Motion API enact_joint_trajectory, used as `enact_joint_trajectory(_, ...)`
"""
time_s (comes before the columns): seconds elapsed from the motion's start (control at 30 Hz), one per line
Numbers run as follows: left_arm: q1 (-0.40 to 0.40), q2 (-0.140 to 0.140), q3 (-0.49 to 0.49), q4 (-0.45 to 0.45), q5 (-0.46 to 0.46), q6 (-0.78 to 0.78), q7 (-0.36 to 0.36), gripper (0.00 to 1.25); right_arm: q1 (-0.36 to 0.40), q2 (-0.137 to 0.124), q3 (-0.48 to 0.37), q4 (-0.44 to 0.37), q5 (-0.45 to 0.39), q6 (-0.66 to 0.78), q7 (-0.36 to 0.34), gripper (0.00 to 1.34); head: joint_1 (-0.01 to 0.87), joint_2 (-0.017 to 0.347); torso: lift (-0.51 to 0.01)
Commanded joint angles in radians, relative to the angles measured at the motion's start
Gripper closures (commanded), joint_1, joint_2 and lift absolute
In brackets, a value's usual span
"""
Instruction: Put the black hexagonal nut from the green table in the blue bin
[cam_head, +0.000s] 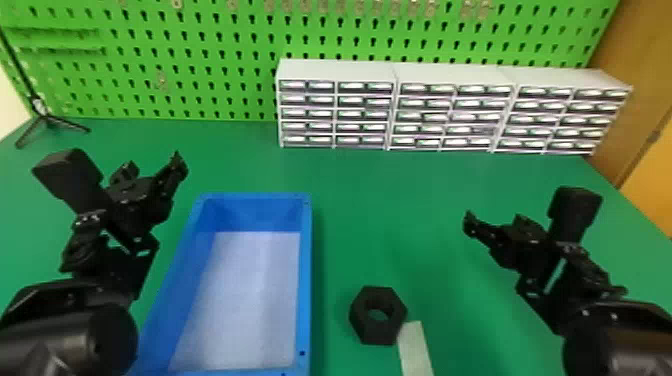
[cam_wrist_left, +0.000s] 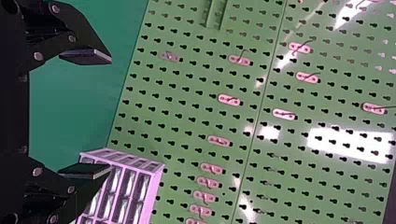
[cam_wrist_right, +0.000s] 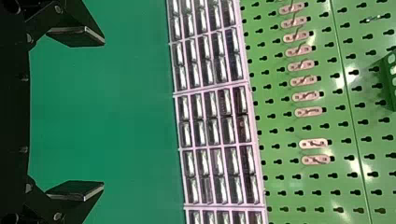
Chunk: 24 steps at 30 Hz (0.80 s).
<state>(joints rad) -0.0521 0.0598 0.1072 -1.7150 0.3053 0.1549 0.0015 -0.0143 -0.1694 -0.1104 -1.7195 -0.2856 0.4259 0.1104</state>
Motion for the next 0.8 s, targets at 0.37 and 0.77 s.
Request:
enact_joint_trajectory(0.37,0.001,0.0,0.0,0.0,0.0,0.0,0.0,0.43,0.011,-0.002,-0.006,-0.028,0.009,0.025,0.0,0.2,0.692,0.008,-0.097)
enact_joint_trajectory(0.77,0.003,0.0,0.003,0.0,0.0,0.0,0.0,0.43,0.024,-0.002,0.0,-0.095,0.009,0.116,0.0,0.21,0.692,0.008,-0.097)
